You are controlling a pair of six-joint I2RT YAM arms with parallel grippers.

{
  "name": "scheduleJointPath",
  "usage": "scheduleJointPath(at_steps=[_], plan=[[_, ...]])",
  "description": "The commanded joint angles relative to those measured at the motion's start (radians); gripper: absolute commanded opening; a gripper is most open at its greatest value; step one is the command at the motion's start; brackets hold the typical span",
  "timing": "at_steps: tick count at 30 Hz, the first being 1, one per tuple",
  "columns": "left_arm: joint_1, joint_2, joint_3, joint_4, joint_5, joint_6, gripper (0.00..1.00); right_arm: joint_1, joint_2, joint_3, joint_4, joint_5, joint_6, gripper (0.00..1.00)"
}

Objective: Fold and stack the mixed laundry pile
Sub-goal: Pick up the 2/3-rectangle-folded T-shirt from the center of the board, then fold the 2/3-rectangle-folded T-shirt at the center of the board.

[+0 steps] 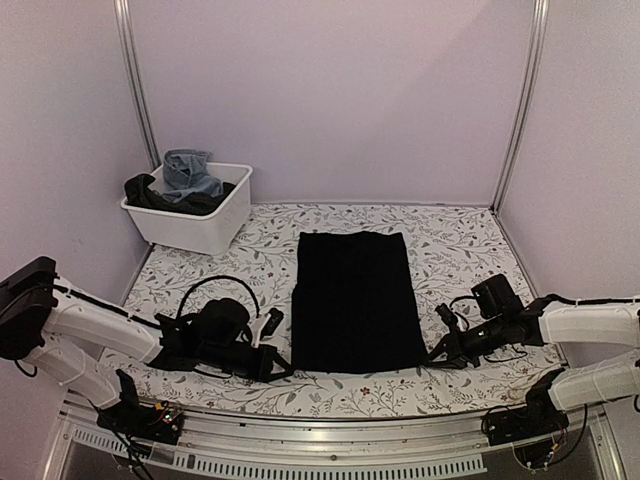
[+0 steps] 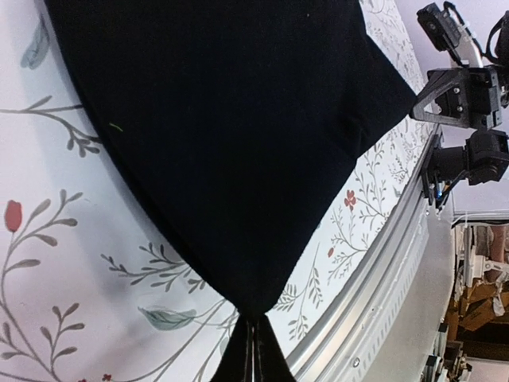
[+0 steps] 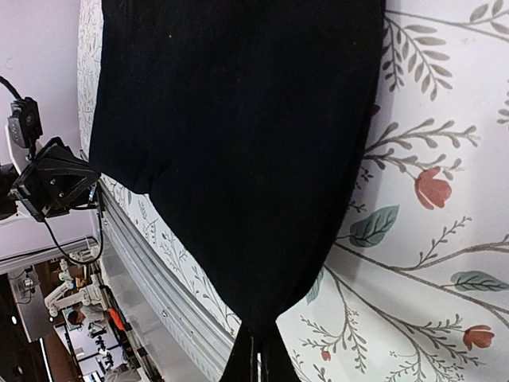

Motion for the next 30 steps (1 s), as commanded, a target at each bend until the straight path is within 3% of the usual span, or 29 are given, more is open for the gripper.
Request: scheduleJointPath(at_steps=[1, 6, 11, 20, 30], plan=[[-0.009, -0.061, 0.039, -0.078, -0.050, 0.042, 0.00, 0.006, -0.037, 0.061, -0.045, 0.046, 0.003, 0.00], [0.072, -0.108, 0.085, -0.136, -0.063, 0.081, 0.00, -0.020, -0.047, 0.126, -0.050, 0.093, -0.014, 0.00], [0.187, -0.084, 0.162, -0.121, -0.035, 0.147, 0.00, -0.100, 0.041, 0.234, -0.001, 0.097, -0.057, 0.00], [0.406, 0.157, 0.419, -0.109, 0.032, 0.281, 0.00, -0.188, 0.344, 0.547, 0.045, 0.092, -0.149, 0.00], [0.543, 0.454, 0.751, -0.098, 0.097, 0.345, 0.00, -0.281, 0.707, 0.919, 0.061, 0.056, -0.200, 0.00]])
